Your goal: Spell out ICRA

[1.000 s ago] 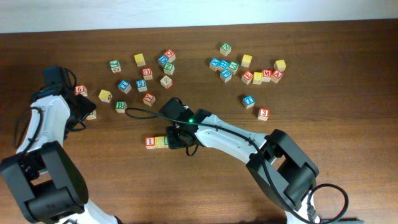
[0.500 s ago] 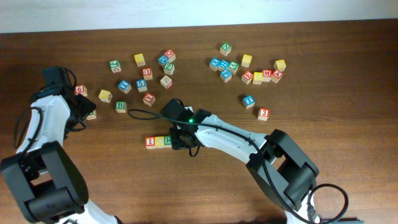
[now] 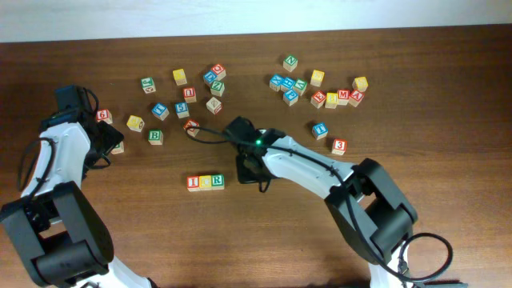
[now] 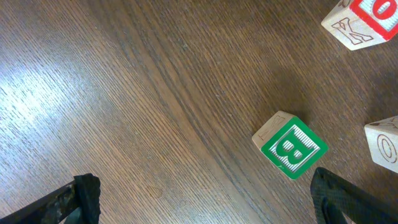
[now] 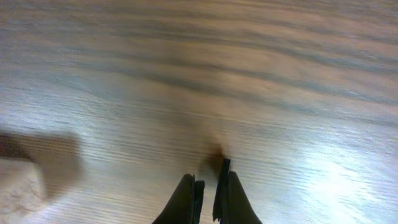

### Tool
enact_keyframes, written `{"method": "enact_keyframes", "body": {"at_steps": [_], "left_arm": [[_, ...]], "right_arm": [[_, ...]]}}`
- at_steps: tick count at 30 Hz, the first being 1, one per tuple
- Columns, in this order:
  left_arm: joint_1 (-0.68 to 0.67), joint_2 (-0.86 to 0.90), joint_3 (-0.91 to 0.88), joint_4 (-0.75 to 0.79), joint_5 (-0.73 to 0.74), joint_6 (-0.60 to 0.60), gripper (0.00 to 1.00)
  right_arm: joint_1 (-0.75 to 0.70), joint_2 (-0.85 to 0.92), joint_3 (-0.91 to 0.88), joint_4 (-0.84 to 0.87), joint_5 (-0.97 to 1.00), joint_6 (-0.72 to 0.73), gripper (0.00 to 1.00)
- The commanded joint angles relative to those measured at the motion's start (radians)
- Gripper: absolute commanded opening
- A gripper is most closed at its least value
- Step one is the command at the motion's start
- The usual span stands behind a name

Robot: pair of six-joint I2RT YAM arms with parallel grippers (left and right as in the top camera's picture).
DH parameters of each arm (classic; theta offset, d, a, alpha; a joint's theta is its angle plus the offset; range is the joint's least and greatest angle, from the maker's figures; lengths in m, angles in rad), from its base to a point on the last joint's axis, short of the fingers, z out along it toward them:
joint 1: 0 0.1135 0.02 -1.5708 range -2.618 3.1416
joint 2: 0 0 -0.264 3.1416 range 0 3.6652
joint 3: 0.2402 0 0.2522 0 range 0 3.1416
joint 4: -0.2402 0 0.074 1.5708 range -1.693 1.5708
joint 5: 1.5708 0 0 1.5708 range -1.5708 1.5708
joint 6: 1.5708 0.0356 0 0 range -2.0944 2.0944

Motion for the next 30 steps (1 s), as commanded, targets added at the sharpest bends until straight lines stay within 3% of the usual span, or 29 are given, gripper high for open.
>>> {"method": "enact_keyframes", "body": {"at_steps": [1, 9, 12, 13, 14, 15, 30], "left_arm": [[0.002, -0.022, -0.004, -0.001, -0.003, -0.003, 0.99], [0.002, -0.022, -0.004, -0.001, -0.003, -0.003, 0.99], [0.002, -0.022, -0.004, -0.001, -0.003, -0.003, 0.99], [0.002, -0.022, -0.004, -0.001, -0.003, -0.003, 0.99], [0.002, -0.022, -0.004, -0.001, -0.003, -0.003, 0.99], [0.002, -0.022, -0.004, -0.001, -0.003, -0.003, 0.99], [0.002, -0.022, -0.004, -0.001, -0.003, -0.003, 0.99]], "right_arm": [[-0.023, -0.117, 0.063, -0.049, 0.027, -0.125, 0.05], [-0.079, -0.163, 0.303, -0.263, 0.02, -0.22, 0.06], [-0.101, -0.163, 0.396, -0.326, 0.015, -0.222, 0.18], [-0.109, -0.163, 0.427, -0.325, 0.016, -0.223, 0.6], [-0.114, -0.163, 0.433, -0.316, 0.016, -0.222, 0.88], [-0.116, -0.163, 0.433, -0.309, 0.016, -0.222, 0.98], [-0.114, -0.156, 0.432, -0.314, 0.023, -0.226, 0.98]]}}
